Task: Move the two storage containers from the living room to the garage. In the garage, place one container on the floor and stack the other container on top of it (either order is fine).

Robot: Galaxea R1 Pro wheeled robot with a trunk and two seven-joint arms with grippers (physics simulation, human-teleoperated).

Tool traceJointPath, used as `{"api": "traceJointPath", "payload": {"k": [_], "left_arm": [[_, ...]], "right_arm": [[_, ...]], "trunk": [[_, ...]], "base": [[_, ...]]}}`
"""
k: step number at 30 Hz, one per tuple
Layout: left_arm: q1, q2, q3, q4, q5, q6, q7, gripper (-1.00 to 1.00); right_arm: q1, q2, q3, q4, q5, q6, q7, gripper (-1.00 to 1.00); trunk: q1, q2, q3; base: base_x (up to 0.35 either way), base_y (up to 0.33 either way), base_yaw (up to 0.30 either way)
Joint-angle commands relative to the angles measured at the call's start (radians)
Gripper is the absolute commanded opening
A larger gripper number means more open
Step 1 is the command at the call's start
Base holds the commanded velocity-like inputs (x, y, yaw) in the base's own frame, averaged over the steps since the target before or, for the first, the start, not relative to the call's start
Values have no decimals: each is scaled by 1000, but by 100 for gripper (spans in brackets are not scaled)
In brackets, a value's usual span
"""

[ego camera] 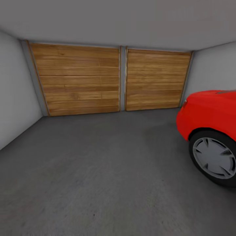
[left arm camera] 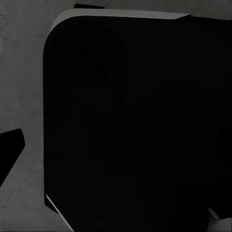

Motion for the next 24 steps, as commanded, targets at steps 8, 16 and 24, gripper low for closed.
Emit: {"api": "traceJointPath", "payload": {"k": [8,16,24], "left_arm": [[0,-1,2,-1,8,-1,-1,100],[0,-2,2,-1,8,-1,-1,100],[0,-2,2,-1,8,-1,-1,100]], "right_arm": [[0,0,4,0,3,-3,-1,100],[0,0,4,0,3,-4,-1,100],[0,-1,6,0,3,-4,-1,100]], "trunk": [[0,0,-1],[0,0,-1],[0,0,-1]], "base": [[0,0,269],[0,0,269],[0,0,269]]}}
